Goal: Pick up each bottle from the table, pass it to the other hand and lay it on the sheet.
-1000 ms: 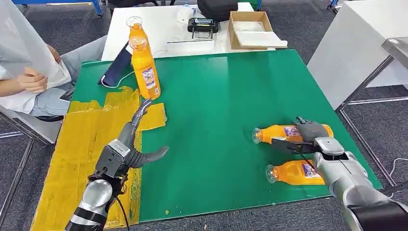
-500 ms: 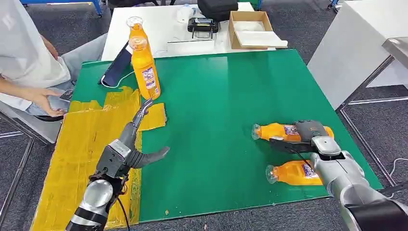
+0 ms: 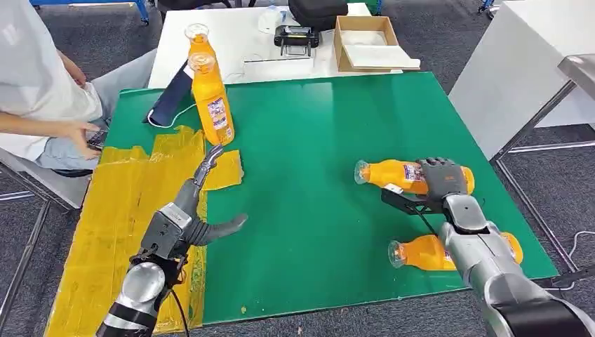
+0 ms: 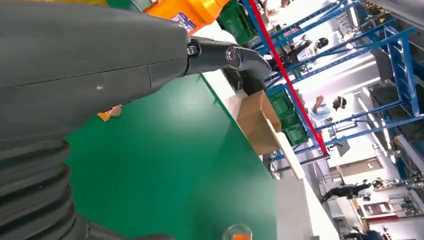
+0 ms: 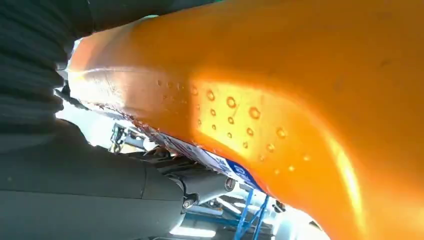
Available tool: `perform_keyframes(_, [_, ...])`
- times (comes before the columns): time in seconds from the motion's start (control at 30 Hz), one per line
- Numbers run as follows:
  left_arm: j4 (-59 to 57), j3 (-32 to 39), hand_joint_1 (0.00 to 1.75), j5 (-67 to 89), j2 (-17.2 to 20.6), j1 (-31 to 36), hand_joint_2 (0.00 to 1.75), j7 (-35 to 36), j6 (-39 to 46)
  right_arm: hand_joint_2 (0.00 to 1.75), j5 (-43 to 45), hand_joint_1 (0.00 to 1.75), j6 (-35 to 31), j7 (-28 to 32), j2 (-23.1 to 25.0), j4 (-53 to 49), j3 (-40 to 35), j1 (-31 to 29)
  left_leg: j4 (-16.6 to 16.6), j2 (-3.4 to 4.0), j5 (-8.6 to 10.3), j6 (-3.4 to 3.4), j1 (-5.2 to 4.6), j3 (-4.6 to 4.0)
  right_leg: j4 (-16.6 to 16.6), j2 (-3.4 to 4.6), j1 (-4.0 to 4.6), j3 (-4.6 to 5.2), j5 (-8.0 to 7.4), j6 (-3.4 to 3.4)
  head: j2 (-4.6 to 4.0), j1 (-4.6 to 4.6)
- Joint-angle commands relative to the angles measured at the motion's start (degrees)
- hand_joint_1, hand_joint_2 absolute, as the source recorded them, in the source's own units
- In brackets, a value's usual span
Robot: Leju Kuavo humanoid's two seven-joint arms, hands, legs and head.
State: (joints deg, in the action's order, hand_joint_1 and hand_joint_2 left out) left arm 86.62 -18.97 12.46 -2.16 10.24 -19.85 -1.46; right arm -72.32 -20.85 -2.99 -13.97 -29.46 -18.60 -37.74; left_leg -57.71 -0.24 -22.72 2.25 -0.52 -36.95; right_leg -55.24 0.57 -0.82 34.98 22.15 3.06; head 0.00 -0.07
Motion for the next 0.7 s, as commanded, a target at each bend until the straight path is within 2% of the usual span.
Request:
perform_keyframes(0.03, [-1.23, -0.56, 0.00, 0.23, -0.01, 0.74, 1.75, 0.58, -0.06, 1.75, 3.78, 1.75, -5.24, 2.67, 3.09, -4.55, 7.13, 0.66, 0.00, 0.06, -0.07, -0.13, 0.02, 0.15, -0.02, 0.02, 0.03, -0.12, 0.05, -0.11, 0.00, 0.00])
perform_keyframes(0.07, [-1.02, -0.81, 0.00, 0.35, -0.07, 0.56, 1.75, 0.87, -0.21, 1.75, 9.25, 1.75, -6.08, 6.53, 4.82, -9.54, 11.20, 2.73, -0.04, 0.09, -0.14, -0.19, 0.03, 0.26, -0.06, 0.03, 0.04, -0.21, 0.11, -0.17, 0.00, -0.02])
perform_keyframes(0.13, [-1.07, -1.69, 0.00, -0.03, 0.07, 0.44, 1.75, 1.41, -1.24, 1.75, 16.20, 1.75, -4.61, 10.64, 7.07, -16.56, 14.59, 5.42, -0.04, 0.18, -0.17, -0.21, 0.03, 0.25, -0.06, 0.12, 0.05, -0.19, 0.11, -0.17, 0.00, -0.02])
perform_keyframes(0.23, [-1.29, -3.44, 0.00, -0.44, 0.28, 0.84, 1.75, 1.68, -2.04, 1.75, 22.36, 1.75, -3.07, 12.53, 9.69, -26.89, 16.06, 9.62, 0.02, 0.13, -0.06, -0.12, 0.05, 0.09, 0.01, 0.08, 0.05, -0.07, 0.03, -0.10, 0.00, -0.02])
perform_keyframes(0.3, [-1.30, -4.77, 0.00, -0.63, 0.25, 1.17, 1.75, 1.74, -2.30, 1.75, 32.97, 1.75, 0.47, 16.61, 12.94, -33.89, 17.50, 12.80, 0.00, 0.08, -0.09, -0.15, 0.07, 0.12, -0.03, 0.02, 0.07, -0.08, 0.07, -0.13, 0.00, -0.02])
perform_keyframes(0.37, [-1.51, -5.81, 0.00, -0.91, 0.22, 1.37, 1.75, 1.96, -2.36, 1.75, 40.29, 1.75, 3.88, 18.08, 15.14, -38.73, 16.56, 15.86, -0.02, 0.08, -0.13, -0.18, 0.10, 0.17, -0.04, 0.04, 0.10, -0.13, 0.12, -0.16, 0.00, 0.00])
perform_keyframes(0.57, [-2.17, -6.62, 0.00, -2.89, 0.50, 1.57, 1.75, 2.14, -2.93, 1.75, 52.45, 1.75, 10.31, 22.18, 19.50, -42.94, 11.81, 20.60, -0.02, 0.03, -0.17, -0.21, 0.12, 0.27, -0.05, -0.03, 0.11, -0.21, 0.18, -0.20, 0.00, 0.00])
perform_keyframes(0.7, [-2.41, -7.09, 0.00, -3.90, 0.83, 1.73, 1.75, 2.08, -3.00, 1.75, 58.46, 1.75, 12.57, 22.38, 19.82, -44.89, 8.04, 22.06, -0.03, 0.03, -0.16, -0.20, 0.11, 0.21, -0.07, -0.02, 0.09, -0.15, 0.17, -0.19, 0.00, 0.00])
